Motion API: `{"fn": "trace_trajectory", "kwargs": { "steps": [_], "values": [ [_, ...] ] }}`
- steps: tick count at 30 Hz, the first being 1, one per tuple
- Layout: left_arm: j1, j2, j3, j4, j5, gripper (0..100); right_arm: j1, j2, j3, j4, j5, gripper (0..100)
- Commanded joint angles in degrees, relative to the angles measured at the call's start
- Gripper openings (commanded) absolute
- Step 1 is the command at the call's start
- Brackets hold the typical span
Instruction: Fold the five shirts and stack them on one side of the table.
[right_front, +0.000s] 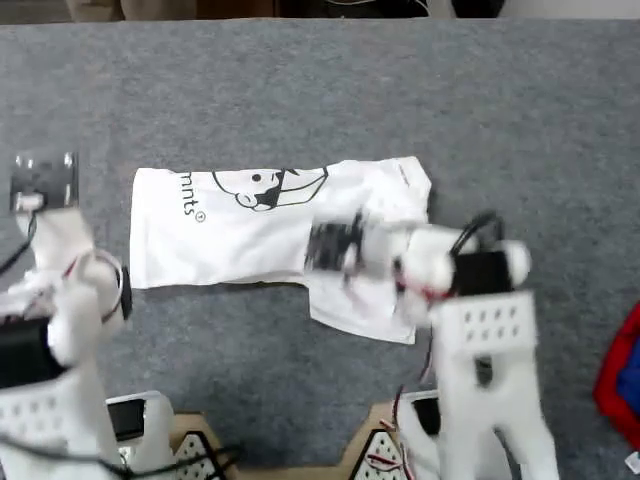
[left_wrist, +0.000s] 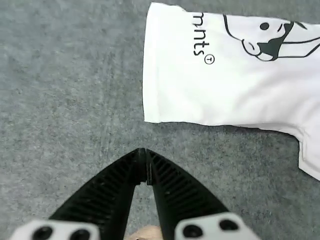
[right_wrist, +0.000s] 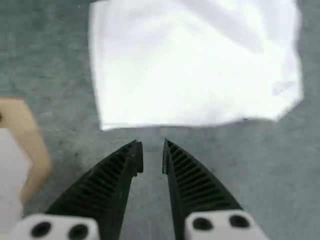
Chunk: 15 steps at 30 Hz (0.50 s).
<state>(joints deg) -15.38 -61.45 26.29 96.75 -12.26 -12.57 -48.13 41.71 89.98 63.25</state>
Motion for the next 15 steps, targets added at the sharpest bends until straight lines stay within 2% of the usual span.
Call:
{"fn": "trace_trajectory", "kwargs": {
  "steps": [1, 4, 8, 15],
  "values": [
    [-4.48, -4.97, 2.20, -2.99, 1.05, 2, -6.99, -8.13, 11.74, -1.85, -1.93, 9.7],
    [-8.97, -5.58, 4.13, -4.57, 1.05, 2, -11.03, -8.40, 16.48, -2.90, -4.84, 15.3],
    [-10.20, -5.41, 6.77, -4.66, -0.26, 2, -12.00, -7.25, 20.00, -6.59, -5.36, 24.2],
    [-10.20, -5.49, 7.91, -4.57, -0.97, 2, -11.82, 0.66, 22.81, -15.12, -5.80, 24.9]
  ]
}}
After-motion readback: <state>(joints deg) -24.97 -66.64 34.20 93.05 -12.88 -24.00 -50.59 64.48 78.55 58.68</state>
